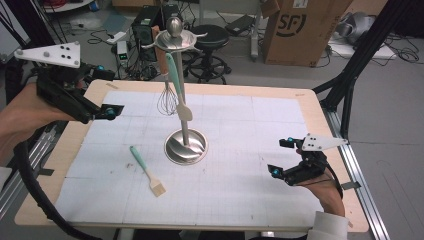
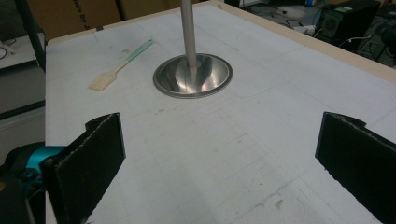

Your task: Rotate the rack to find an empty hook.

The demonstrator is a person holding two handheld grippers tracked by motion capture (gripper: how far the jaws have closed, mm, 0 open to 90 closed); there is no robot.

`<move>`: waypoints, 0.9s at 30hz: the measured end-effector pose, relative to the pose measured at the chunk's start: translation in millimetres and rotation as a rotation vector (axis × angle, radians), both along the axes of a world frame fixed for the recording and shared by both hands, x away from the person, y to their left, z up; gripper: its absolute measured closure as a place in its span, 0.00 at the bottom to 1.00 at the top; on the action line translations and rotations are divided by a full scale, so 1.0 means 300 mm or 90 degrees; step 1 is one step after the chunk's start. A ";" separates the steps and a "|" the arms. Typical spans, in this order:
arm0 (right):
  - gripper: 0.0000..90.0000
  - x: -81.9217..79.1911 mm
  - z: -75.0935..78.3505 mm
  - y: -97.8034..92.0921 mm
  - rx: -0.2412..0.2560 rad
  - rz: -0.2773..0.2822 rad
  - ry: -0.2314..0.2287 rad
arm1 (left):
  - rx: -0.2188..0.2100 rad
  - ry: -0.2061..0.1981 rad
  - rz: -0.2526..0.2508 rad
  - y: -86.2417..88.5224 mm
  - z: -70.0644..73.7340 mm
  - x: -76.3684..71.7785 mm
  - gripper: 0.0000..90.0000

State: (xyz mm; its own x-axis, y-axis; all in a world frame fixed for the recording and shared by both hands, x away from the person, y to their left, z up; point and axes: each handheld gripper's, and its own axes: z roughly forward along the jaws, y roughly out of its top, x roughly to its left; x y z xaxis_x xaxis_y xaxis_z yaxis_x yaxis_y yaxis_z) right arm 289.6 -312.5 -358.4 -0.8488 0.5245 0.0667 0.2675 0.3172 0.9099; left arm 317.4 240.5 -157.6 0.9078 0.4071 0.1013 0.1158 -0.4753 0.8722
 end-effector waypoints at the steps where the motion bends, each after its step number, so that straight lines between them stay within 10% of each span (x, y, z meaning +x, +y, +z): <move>1: 0.00 0.000 -0.001 0.000 -0.001 0.000 0.000 | -0.003 -0.003 -0.001 0.002 0.008 -0.002 0.03; 9: 0.00 -0.003 -0.004 -0.010 0.000 -0.004 0.004 | -0.007 -0.008 -0.017 0.005 0.059 -0.012 0.21; 27: 0.00 0.006 -0.002 0.006 -0.001 0.007 -0.001 | -0.026 0.009 -0.035 -0.054 0.162 0.018 0.98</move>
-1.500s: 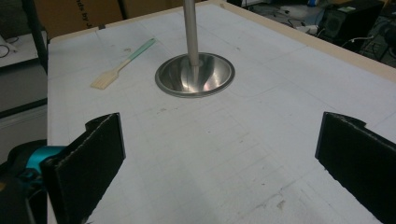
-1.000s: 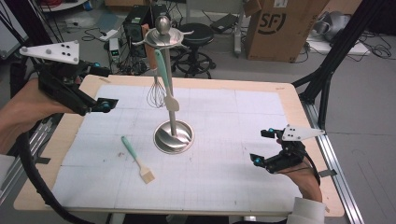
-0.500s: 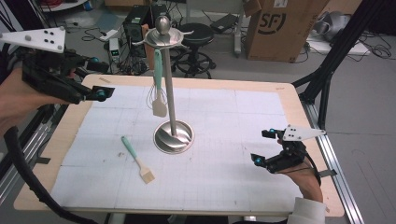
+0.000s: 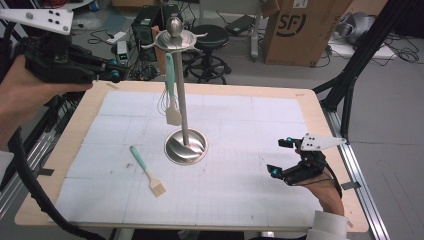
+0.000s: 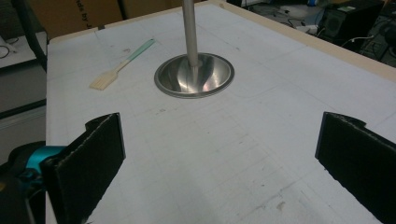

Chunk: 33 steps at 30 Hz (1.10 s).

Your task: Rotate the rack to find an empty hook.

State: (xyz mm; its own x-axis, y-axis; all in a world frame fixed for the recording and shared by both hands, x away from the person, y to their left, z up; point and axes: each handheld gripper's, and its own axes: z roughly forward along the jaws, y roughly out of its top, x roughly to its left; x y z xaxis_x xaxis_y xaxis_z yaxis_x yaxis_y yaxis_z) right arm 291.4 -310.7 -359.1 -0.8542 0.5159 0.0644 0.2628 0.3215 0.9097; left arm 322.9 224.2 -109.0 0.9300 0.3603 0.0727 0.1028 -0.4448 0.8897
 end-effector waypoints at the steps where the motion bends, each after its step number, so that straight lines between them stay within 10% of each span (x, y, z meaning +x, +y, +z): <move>1: 0.00 -0.001 0.000 0.002 0.000 0.001 0.003 | 0.006 -0.001 0.001 -0.007 0.005 0.003 0.99; 33: 0.00 -0.004 -0.014 -0.025 0.013 -0.001 0.007 | 0.014 -0.006 0.027 -0.103 0.032 0.170 1.00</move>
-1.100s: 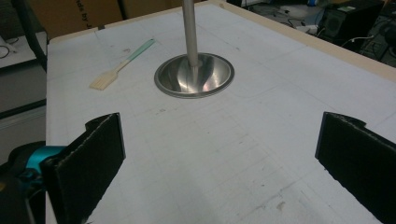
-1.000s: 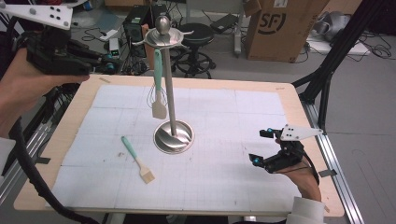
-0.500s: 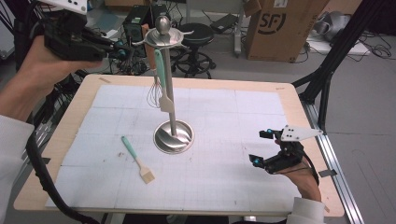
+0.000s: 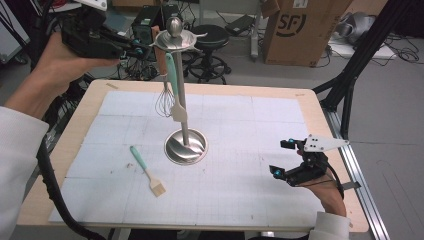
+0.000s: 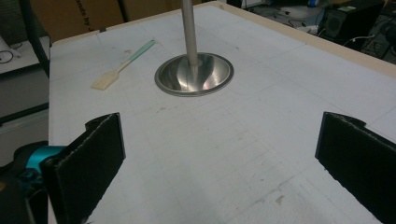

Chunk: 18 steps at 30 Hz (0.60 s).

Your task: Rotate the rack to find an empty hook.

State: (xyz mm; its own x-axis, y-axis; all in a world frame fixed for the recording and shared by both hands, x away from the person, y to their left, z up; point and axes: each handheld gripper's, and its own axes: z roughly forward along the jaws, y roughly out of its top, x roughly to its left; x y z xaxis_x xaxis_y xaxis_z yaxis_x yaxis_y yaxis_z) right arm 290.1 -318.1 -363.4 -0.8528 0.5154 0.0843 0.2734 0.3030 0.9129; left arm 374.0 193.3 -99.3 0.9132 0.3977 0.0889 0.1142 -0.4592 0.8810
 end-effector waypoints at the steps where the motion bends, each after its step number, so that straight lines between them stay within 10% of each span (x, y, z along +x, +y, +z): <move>1: 0.00 0.000 0.000 0.000 -0.002 0.000 0.000 | 0.001 0.000 -0.001 0.000 0.000 0.005 1.00; 18: 0.00 -0.001 -0.010 0.002 -0.017 -0.002 0.009 | 0.001 -0.011 0.038 0.054 -0.023 0.093 1.00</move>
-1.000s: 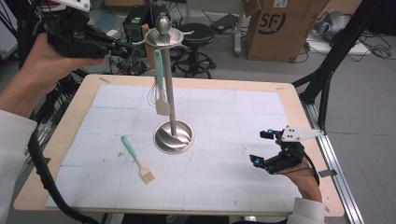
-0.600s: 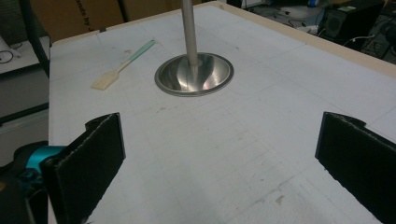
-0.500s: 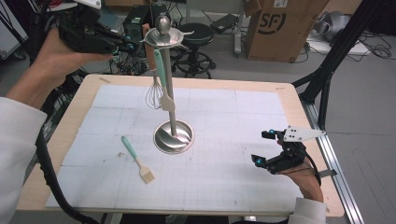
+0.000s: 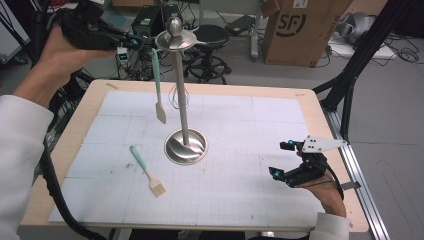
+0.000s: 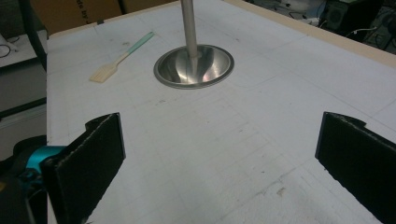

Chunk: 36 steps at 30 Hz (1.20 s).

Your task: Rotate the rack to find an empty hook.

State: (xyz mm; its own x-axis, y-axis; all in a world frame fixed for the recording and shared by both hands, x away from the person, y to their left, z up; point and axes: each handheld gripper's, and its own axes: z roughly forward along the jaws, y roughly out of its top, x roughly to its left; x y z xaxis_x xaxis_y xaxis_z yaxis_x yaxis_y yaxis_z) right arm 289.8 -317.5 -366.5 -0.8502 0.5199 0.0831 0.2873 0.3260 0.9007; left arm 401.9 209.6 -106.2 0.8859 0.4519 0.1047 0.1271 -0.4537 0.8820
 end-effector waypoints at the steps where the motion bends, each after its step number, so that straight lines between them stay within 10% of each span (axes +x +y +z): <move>1: 0.00 0.001 0.000 0.000 0.000 0.000 0.000 | 0.002 -0.001 -0.001 -0.001 -0.001 -0.002 1.00; 36: 0.00 -0.003 0.008 -0.019 0.019 -0.016 -0.004 | -0.014 0.008 -0.038 0.006 0.030 -0.268 1.00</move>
State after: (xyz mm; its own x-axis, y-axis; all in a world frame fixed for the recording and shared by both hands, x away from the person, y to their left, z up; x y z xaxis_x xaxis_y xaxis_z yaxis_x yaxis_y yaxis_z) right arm 289.0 -323.2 -364.0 -0.8371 0.5390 0.0929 0.2892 0.2920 0.9117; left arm 321.6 211.2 -97.1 0.9128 0.3997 0.0838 0.1118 -0.4419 0.8901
